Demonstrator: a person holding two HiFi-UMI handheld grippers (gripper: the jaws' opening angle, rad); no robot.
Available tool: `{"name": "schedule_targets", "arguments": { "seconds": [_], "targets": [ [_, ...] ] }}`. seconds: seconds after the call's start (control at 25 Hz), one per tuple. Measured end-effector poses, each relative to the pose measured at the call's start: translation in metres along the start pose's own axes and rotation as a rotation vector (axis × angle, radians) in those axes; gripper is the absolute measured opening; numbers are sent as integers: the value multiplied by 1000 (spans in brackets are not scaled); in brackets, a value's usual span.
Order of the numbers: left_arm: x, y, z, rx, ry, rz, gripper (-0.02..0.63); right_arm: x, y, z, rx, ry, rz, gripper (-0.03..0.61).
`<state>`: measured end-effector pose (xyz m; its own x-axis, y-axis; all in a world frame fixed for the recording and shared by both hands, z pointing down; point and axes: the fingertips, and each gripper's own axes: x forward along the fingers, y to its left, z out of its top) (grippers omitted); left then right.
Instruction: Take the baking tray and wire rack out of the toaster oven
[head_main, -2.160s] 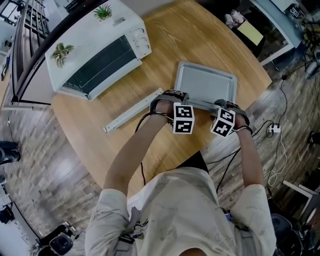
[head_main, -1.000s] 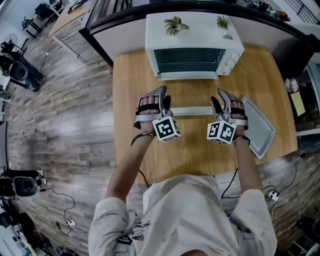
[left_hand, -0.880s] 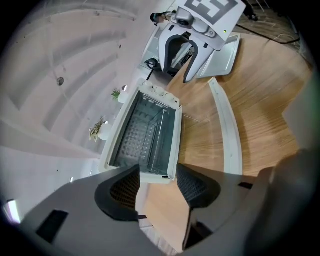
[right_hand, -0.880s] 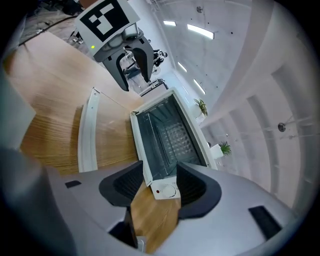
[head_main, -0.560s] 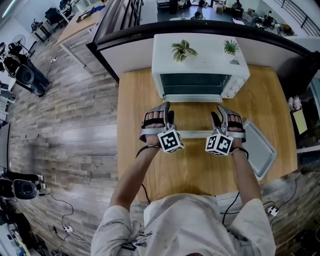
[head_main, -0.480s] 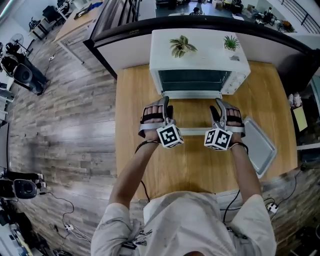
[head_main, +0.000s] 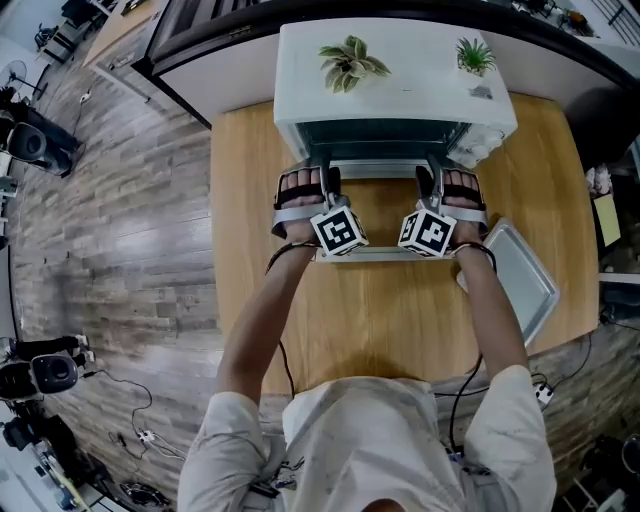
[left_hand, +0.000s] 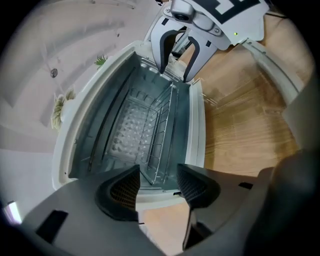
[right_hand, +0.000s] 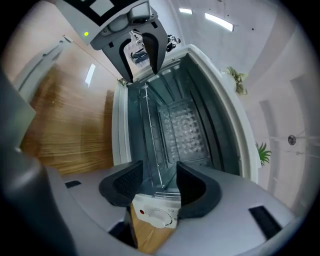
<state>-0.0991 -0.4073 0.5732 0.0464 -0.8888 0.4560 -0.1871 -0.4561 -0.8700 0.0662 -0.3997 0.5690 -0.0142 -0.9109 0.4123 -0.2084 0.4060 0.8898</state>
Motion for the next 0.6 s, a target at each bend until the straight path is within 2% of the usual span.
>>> {"name": "schedule_targets", "arguments": {
  "seconds": [0.32, 0.48, 0.6],
  "targets": [
    [44, -7, 7, -13, 20, 20, 247, 45, 3, -7, -23, 27, -34, 225],
    [57, -5, 14, 13, 27, 32, 241, 60, 2, -7, -46, 42, -59, 216],
    [64, -13, 16, 14, 54, -23, 229, 70, -3, -10, -51, 54, -73, 211]
  ]
}}
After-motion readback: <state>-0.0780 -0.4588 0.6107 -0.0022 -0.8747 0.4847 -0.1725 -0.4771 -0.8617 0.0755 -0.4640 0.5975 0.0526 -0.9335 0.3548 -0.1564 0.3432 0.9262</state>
